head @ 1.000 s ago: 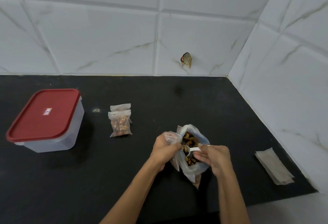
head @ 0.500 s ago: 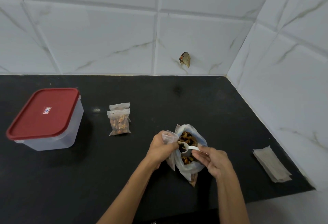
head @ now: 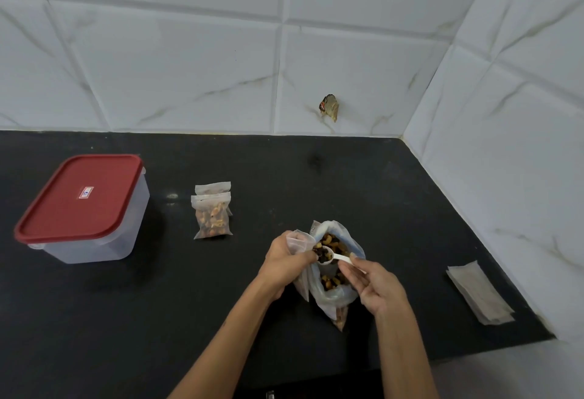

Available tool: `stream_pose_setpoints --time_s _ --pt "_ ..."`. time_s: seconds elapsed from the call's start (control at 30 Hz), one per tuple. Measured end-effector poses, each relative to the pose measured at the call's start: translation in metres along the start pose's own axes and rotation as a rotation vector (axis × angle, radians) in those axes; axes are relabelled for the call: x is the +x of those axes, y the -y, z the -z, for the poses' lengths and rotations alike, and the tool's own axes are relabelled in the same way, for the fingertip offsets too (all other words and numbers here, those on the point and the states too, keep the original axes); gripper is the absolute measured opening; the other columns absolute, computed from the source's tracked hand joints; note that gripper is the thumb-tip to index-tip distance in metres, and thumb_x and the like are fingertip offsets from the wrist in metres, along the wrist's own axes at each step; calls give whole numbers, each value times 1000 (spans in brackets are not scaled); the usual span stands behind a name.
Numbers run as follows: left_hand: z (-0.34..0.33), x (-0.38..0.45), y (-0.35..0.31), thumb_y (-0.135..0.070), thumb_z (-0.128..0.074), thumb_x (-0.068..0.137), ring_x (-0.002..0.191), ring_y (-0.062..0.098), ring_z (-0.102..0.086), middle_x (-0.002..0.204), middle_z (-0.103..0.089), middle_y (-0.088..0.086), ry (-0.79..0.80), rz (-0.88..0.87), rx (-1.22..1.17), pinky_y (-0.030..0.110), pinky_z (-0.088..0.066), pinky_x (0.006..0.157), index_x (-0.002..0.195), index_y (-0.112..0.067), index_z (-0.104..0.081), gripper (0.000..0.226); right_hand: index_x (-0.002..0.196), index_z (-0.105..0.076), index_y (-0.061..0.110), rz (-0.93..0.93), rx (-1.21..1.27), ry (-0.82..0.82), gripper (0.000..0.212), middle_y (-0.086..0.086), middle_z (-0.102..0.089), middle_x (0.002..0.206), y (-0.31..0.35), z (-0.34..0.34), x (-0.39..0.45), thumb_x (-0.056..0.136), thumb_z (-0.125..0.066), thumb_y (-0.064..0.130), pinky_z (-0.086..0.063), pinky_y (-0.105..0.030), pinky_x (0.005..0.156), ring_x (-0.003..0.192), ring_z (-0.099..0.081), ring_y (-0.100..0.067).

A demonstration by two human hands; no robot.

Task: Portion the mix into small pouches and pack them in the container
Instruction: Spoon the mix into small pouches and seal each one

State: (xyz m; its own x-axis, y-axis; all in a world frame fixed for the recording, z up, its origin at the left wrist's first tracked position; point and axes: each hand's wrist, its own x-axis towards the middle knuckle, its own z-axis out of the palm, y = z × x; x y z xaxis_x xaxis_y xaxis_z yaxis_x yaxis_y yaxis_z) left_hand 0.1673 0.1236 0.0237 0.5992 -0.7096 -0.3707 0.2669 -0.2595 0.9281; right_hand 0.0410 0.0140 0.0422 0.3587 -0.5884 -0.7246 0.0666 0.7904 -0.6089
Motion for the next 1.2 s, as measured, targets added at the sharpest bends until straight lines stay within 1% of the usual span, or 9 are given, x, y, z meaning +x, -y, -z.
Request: stream_pose_setpoints --time_s 0.07,0.2,0.3,0.53,0.63,0.7,0.97,1.07,1.2 --pt "0 -1 -2 -25 -77 57 98 23 -65 104 -66 9 -10 -7 31 44 -56 87 105 -16 -60 52 94 -58 -6 -7 13 4 10 -26 -63 91 0 1 0 84 -61 -10 -59 -35 59 80 -67 -29" --pt "4 0 -3 -12 -76 75 95 17 -65 102 -65 5 -65 -65 117 39 -57 84 105 -15 -60 34 92 -58 -6 -3 28 2 9 -26 -63 92 1 4 -3 85 -61 -9 -59 -34 59 80 -67 -28" --pt "4 -2 -7 -14 -75 76 92 15 -64 99 -64 3 -104 -115 151 30 -55 75 103 -15 -59 31 92 -58 -6 -3 29 -3 9 -26 -63 92 2 4 -5 85 -61 -9 -59 -34 59 80 -67 -28" --pt "1 -6 -10 -15 -73 77 85 10 -63 91 -64 -2 -150 -197 274 27 -55 70 94 -15 -62 21 93 -59 -6 40 -9 -9 8 -27 -65 93 -2 -4 -5 85 -61 -8 -61 -35 61 80 -67 -29" --pt "-4 -9 -10 -16 -73 76 81 5 -61 88 -63 -7 -165 -238 335 12 -48 59 91 -16 -65 16 89 -60 -5 72 -47 -19 4 -27 -65 92 -6 -9 -6 86 -61 -8 -59 -37 69 81 -68 -29" --pt "-7 -10 -9 -16 -73 76 80 4 -61 87 -63 -8 -166 -256 355 8 -45 55 88 -16 -67 13 92 -60 -6 57 -23 -10 7 -27 -65 93 -6 -8 -6 86 -61 -8 -61 -35 64 81 -68 -28" --pt "-4 -11 -9 -18 -75 73 78 6 -63 85 -67 -4 -202 -227 261 15 -47 56 91 -15 -65 20 96 -59 -6 0 111 24 11 -27 -64 99 -2 8 -8 85 -62 -8 -60 -33 59 85 -67 -28" --pt "-3 -12 -10 -15 -73 75 82 7 -63 88 -65 -5 -149 -254 325 19 -51 64 87 -15 -65 14 93 -59 -5 9 92 29 8 -27 -64 101 -5 4 -8 85 -62 -7 -60 -34 62 86 -67 -28" --pt "-6 -14 -13 -15 -68 76 84 7 -62 92 -65 -6 -111 -294 406 17 -50 64 91 -15 -64 15 92 -59 -5 13 93 27 6 -28 -63 103 -6 3 -9 86 -61 -6 -59 -35 65 86 -67 -28"
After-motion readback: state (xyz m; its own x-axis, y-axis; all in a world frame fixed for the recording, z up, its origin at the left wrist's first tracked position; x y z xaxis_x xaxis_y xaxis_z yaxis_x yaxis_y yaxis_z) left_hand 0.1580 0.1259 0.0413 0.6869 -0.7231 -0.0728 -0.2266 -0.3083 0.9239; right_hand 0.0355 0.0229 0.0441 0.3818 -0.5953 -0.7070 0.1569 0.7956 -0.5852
